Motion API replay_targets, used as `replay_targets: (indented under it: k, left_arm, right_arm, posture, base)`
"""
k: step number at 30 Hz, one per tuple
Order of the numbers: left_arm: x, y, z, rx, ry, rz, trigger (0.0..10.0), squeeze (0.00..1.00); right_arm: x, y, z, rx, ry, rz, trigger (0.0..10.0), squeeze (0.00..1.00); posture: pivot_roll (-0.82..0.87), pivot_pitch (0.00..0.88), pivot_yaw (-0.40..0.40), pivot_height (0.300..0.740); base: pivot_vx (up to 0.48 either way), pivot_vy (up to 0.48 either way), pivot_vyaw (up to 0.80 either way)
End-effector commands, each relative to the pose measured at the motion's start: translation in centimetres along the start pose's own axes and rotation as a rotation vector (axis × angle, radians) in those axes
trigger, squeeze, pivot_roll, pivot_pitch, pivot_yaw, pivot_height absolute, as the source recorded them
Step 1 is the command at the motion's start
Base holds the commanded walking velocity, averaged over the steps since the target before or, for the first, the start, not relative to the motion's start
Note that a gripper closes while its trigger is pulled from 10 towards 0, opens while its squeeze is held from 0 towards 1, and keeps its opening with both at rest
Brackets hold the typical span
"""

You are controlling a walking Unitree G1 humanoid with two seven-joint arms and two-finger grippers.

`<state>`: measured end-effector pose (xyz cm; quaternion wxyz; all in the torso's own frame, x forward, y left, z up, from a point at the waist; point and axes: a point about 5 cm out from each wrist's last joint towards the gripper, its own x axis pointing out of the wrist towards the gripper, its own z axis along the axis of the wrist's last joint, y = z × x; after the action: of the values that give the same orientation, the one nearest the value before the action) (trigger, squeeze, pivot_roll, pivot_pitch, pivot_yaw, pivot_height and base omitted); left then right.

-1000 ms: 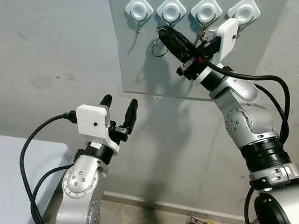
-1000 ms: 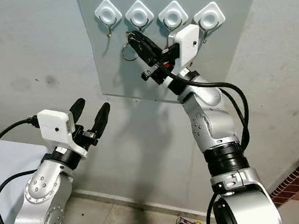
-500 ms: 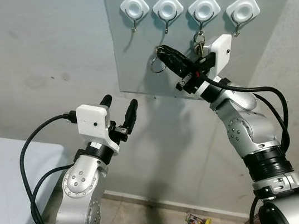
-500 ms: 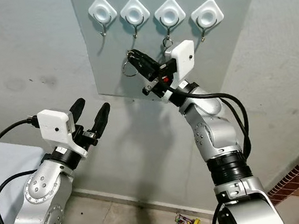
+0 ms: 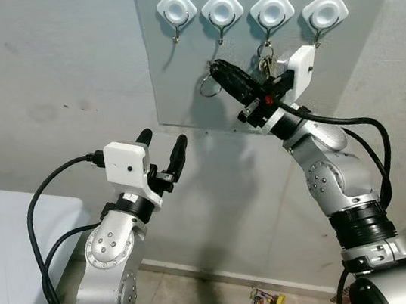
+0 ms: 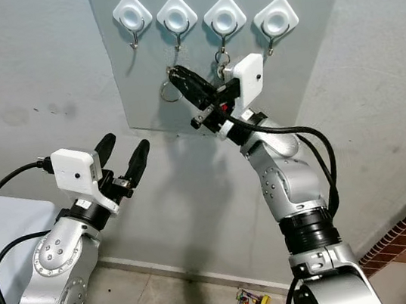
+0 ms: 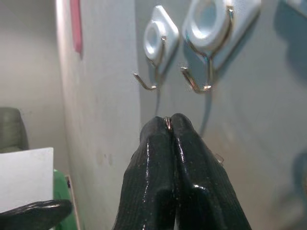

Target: Hang keys on a hook

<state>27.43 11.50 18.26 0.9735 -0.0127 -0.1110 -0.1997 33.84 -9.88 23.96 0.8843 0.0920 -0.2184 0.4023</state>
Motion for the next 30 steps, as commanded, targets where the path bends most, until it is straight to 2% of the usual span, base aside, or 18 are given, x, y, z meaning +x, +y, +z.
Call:
replay_targets:
  k: [1,4,10,18,30]
  left_arm:
    - [-0.2,-0.2,0.3,0.009,-0.012,0.0,10.0,0.0]
    - [-0.2,-0.1,0.4,0.01,-0.013,0.006,10.0,0.0]
    - [-0.2,-0.2,0.4,0.011,-0.015,0.004,10.0,0.0]
    - [-0.1,-0.3,0.4,0.01,-0.016,0.0,10.0,0.0]
    - [0.0,-0.4,0.4,0.008,-0.015,-0.007,10.0,0.0]
  right_arm:
    - [-0.3,0.1,0.2,0.004,-0.004,0.012,10.0,0.0]
    - [-1.1,0.7,-0.4,0.018,0.029,0.037,10.0,0.0]
    - [-1.6,1.4,-0.2,0.024,0.023,0.032,10.0,0.0]
    - [-1.3,1.7,1.1,-0.01,-0.058,-0.061,10.0,0.0]
    - [-0.6,1.6,2.7,-0.04,-0.123,-0.118,10.0,0.0]
  posture:
    - [-0.06,0.06,-0.04,0.74]
    - [-0.06,0.059,-0.04,0.74]
    - [-0.06,0.057,-0.039,0.74]
    - [-0.06,0.053,-0.037,0.74]
    - [-0.06,0.053,-0.034,0.74]
  base:
    - [0.0,0.0,0.0]
    - [0.0,0.0,0.0]
    - [0.0,0.0,0.0]
    - [0.0,0.0,0.0]
    - [0.0,0.0,0.0]
